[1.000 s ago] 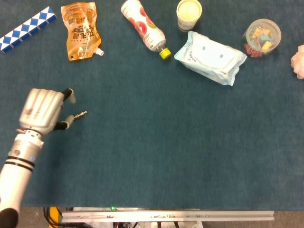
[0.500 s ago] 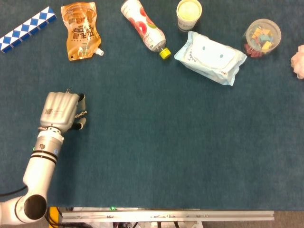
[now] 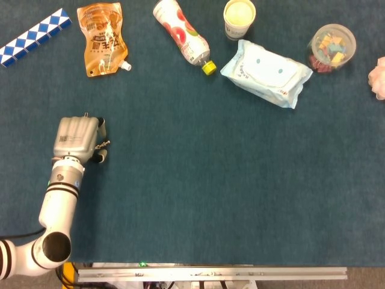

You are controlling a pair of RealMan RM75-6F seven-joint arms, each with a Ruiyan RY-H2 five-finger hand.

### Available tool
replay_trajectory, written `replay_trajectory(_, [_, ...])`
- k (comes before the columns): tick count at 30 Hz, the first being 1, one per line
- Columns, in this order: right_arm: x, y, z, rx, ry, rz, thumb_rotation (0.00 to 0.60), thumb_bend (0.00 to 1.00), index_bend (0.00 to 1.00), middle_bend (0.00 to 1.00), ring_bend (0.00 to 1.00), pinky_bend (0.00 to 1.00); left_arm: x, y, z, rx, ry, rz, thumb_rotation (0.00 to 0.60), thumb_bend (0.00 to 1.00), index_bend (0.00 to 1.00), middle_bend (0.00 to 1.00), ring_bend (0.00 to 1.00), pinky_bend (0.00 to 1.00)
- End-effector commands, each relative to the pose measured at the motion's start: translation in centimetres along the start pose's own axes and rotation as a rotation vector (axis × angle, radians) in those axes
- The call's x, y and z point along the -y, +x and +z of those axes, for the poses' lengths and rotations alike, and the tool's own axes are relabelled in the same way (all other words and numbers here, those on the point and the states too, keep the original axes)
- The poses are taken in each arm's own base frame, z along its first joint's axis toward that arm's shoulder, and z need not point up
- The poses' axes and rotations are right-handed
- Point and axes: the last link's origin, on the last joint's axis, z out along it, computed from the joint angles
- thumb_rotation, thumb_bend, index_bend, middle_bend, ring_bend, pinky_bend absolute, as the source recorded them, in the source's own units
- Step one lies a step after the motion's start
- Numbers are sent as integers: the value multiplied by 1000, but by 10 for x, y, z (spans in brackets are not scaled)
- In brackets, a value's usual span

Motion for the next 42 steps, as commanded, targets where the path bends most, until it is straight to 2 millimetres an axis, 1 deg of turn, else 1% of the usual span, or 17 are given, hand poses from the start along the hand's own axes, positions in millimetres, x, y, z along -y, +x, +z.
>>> replay_trajectory(1, [0,0,-1,-2,-1,1,600,201,492,518,428,452,0,4,2,7,7,4,600,246,407,1000,1000,1000])
replay_trajectory(12, [-4,0,-3,-11,-8,6,600,201,492,517,431,452,-5,3,3,57,11,39,600,246,424,1000,1000,1000])
replay_trajectory(25, [-8,0,-9,-15,-31,8,600,201,492,519,433,452,-13,-1,-6,107,-47,46,600,246,436,1000,1000,1000])
replay_trajectory(32, [-8,1,-12,-21,-37,8,600,201,492,519,433,452,-11,-1,-14,125,-64,38,600,246,456,1000,1000,1000])
replay_trajectory(35, [-8,2,-13,-24,-39,8,600,201,492,520,433,452,-11,-1,-12,104,-58,1,600,246,474,1000,1000,1000])
replay_trajectory(42, [-7,5,-15,-32,-40,3,600,201,492,520,433,452,-11,-6,-6,91,-55,-14,600,246,480,1000,1000,1000])
